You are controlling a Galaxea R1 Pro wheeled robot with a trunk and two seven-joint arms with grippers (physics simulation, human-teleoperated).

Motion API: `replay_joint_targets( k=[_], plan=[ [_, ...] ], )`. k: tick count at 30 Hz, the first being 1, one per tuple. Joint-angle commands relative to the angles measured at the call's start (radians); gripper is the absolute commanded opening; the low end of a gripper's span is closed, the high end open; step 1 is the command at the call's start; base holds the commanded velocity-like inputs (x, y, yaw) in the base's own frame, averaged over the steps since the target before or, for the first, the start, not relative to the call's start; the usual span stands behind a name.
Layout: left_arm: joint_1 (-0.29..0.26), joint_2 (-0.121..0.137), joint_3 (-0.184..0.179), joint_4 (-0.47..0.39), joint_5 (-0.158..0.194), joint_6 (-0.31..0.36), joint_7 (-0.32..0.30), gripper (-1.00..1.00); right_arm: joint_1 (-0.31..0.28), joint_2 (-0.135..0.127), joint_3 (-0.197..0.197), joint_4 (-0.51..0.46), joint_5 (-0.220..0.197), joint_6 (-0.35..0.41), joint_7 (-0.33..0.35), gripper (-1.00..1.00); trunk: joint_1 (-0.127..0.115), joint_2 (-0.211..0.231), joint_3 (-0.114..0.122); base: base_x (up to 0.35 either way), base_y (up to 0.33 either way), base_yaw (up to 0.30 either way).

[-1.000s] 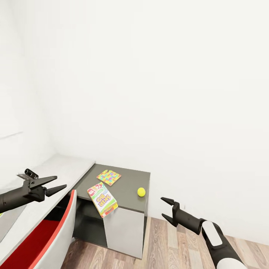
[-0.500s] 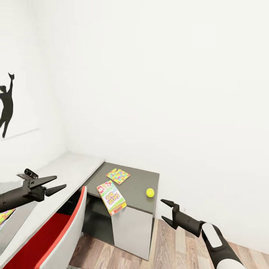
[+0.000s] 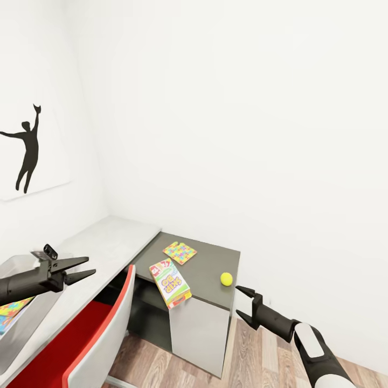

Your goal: Put all the toys in the child's room - the three board games (two on the bed and one on the table), the two jigsaw puzzles on the table, and the tennis ball on the table - inside the toy box on the table in the child's room.

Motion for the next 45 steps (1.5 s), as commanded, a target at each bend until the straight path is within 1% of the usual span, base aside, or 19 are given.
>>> replay_joint_targets(
  k=[1, 9, 14, 17, 19, 22, 25, 26, 27, 31, 33, 34, 36, 38, 40, 41, 43, 44, 45],
  plan=[
    [-0.002, 0.001, -0.002, 0.001, 0.000, 0.003, -0.004, 1.00, -0.001, 0.000, -0.005, 0.000, 0.007, 0.005, 0.007, 1.00, 0.004, -0.009, -0.005, 0.000, 0.000, 0.010],
    [-0.002, 0.002, 0.004, -0.006, 0.001, 0.006, -0.003, 1.00, -0.001, 0.000, -0.008, 0.000, 0.007, 0.005, 0.007, 1.00, 0.035, -0.065, -0.030, 0.000, 0.000, 0.002],
    [-0.013, 0.009, 0.012, -0.010, 0.002, 0.008, -0.001, 1.00, -0.001, 0.002, -0.006, 0.000, 0.008, -0.004, 0.004, 1.00, 0.054, -0.100, -0.046, 0.000, 0.000, 0.000],
    [-0.041, 0.015, 0.012, -0.011, 0.004, 0.008, -0.001, 1.00, -0.001, 0.002, -0.006, 0.001, 0.007, -0.023, 0.003, 1.00, 0.066, -0.121, -0.055, 0.000, 0.000, 0.000],
    [-0.083, 0.028, 0.013, -0.011, 0.004, 0.008, 0.000, 1.00, 0.000, 0.002, -0.005, 0.001, 0.006, -0.035, 0.003, 1.00, 0.073, -0.135, -0.062, 0.000, 0.000, 0.000],
    [-0.109, 0.040, 0.013, -0.011, 0.005, 0.008, 0.001, 1.00, 0.000, 0.003, -0.003, 0.002, 0.007, -0.042, 0.002, 1.00, 0.085, -0.156, -0.071, 0.000, 0.000, 0.000],
    [-0.132, 0.062, 0.014, -0.011, 0.010, 0.008, 0.001, 1.00, 0.000, 0.024, -0.001, 0.002, 0.008, -0.055, -0.001, 1.00, 0.096, -0.177, -0.080, 0.000, 0.000, 0.000],
    [-0.138, 0.071, 0.014, -0.011, 0.011, 0.008, 0.001, 1.00, 0.000, 0.041, 0.000, 0.004, 0.010, -0.059, -0.005, 1.00, 0.100, -0.184, -0.084, 0.000, 0.000, 0.000],
    [-0.141, 0.075, 0.014, -0.011, 0.012, 0.008, 0.001, 1.00, 0.000, 0.049, 0.001, 0.005, 0.011, -0.061, -0.008, 1.00, 0.104, -0.191, -0.087, 0.000, 0.000, 0.000],
    [-0.149, 0.117, 0.015, -0.011, 0.018, 0.005, 0.001, 1.00, -0.001, 0.110, 0.001, 0.009, 0.011, -0.068, -0.083, 1.00, 0.119, -0.219, -0.099, 0.000, 0.000, 0.000],
    [-0.149, 0.123, 0.016, -0.011, 0.019, 0.004, 0.001, 1.00, -0.002, 0.123, 0.001, 0.009, 0.009, -0.069, -0.107, 1.00, 0.127, -0.233, -0.106, 0.000, 0.000, 0.000],
    [-0.150, 0.125, 0.016, -0.011, 0.020, 0.002, 0.002, 1.00, -0.002, 0.136, 0.001, 0.009, 0.008, -0.070, -0.125, 1.00, 0.131, -0.240, -0.109, 0.000, 0.000, 0.000],
    [-0.150, 0.123, 0.016, -0.011, 0.020, 0.000, 0.003, 1.00, -0.003, 0.151, 0.001, 0.009, 0.007, -0.070, -0.144, 1.00, 0.139, -0.254, -0.115, 0.000, 0.000, 0.000],
    [-0.150, 0.119, 0.015, -0.011, 0.020, -0.001, 0.009, 1.00, -0.003, 0.158, 0.000, 0.008, 0.006, -0.071, -0.153, 1.00, 0.146, -0.268, -0.121, 0.000, 0.000, 0.000],
    [-0.150, 0.106, 0.015, -0.011, 0.019, -0.001, 0.026, 1.00, -0.004, 0.160, 0.000, 0.008, 0.006, -0.071, -0.158, 1.00, 0.154, -0.282, -0.127, 0.000, 0.000, 0.000],
    [-0.150, 0.089, 0.015, -0.011, 0.019, -0.001, 0.048, 1.00, -0.004, 0.159, -0.001, 0.008, 0.006, -0.070, -0.160, 1.00, 0.158, -0.289, -0.131, 0.000, 0.000, 0.000],
    [-0.150, 0.044, 0.014, -0.011, 0.020, -0.001, 0.117, 1.00, -0.003, 0.156, -0.002, 0.008, 0.006, -0.069, -0.162, 1.00, 0.165, -0.303, -0.137, 0.000, 0.000, 0.000],
    [-0.150, 0.033, 0.014, -0.011, 0.020, -0.001, 0.139, 1.00, -0.004, 0.155, -0.002, 0.008, 0.006, -0.068, -0.162, 1.00, 0.169, -0.310, -0.140, 0.000, 0.000, 0.000],
    [-0.150, 0.009, 0.014, -0.011, 0.020, -0.001, 0.182, 1.00, -0.003, 0.154, -0.002, 0.008, 0.006, -0.067, -0.162, 1.00, 0.173, -0.317, -0.143, 0.000, 0.000, 0.000]
  ],
)
